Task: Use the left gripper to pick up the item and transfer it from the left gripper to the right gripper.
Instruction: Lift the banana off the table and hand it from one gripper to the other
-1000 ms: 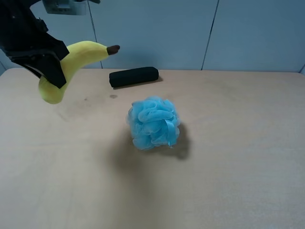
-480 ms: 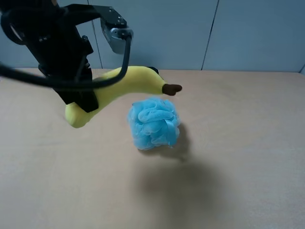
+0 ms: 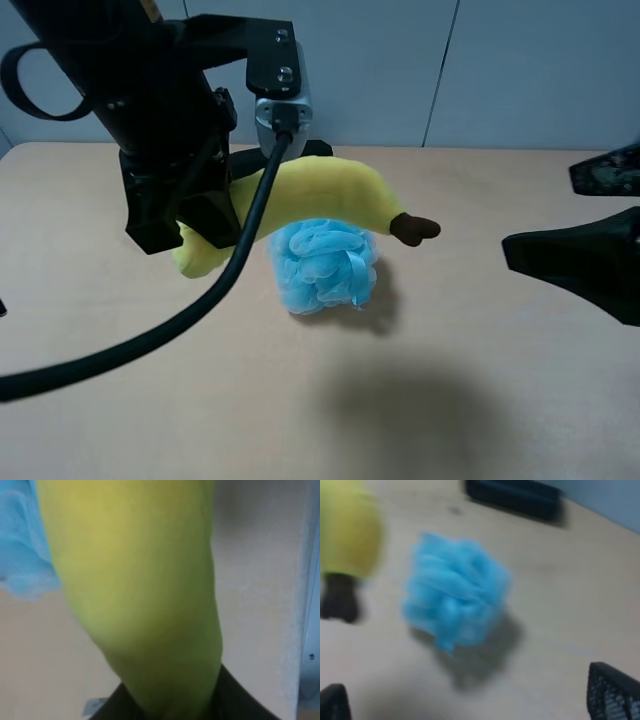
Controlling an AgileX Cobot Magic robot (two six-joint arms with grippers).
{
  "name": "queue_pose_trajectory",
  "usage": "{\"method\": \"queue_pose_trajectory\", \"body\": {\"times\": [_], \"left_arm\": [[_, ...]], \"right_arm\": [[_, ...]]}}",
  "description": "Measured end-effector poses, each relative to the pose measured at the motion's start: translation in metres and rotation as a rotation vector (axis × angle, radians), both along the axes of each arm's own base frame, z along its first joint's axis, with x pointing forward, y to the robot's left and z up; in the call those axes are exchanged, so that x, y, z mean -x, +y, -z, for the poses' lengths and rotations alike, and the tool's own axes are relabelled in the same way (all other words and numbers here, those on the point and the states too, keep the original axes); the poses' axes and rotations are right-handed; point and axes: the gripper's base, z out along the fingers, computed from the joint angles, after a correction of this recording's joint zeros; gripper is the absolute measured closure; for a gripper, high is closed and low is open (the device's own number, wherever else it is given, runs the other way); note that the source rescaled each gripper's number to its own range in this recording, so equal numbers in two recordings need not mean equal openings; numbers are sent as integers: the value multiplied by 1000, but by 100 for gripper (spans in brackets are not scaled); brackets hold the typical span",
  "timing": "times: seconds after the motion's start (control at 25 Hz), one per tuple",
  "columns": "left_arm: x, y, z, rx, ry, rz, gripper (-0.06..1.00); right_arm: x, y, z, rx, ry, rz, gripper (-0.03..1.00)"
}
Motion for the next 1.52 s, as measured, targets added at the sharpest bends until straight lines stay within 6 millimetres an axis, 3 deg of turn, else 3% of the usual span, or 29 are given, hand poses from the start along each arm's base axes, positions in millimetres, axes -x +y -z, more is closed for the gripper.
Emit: {"method": "queue_pose_trajectory", "body": {"times": [0.48,0.8,1.24,1.52], "left_arm": [[-5,-7,10,8,26,-8,94],[-6,-11,12,38,28,8,94],[-6,-13,11,55,28,6,94],[-7,-13,11,64,17,3,94]], "right_arm": [[-10,52,-24,-14,-55,-245,-3],[-40,82,-2,92,-9,-285,-3],[-59,98,14,110,-17,-275,-1],[-59,98,13,110,-33,-280,65]]}}
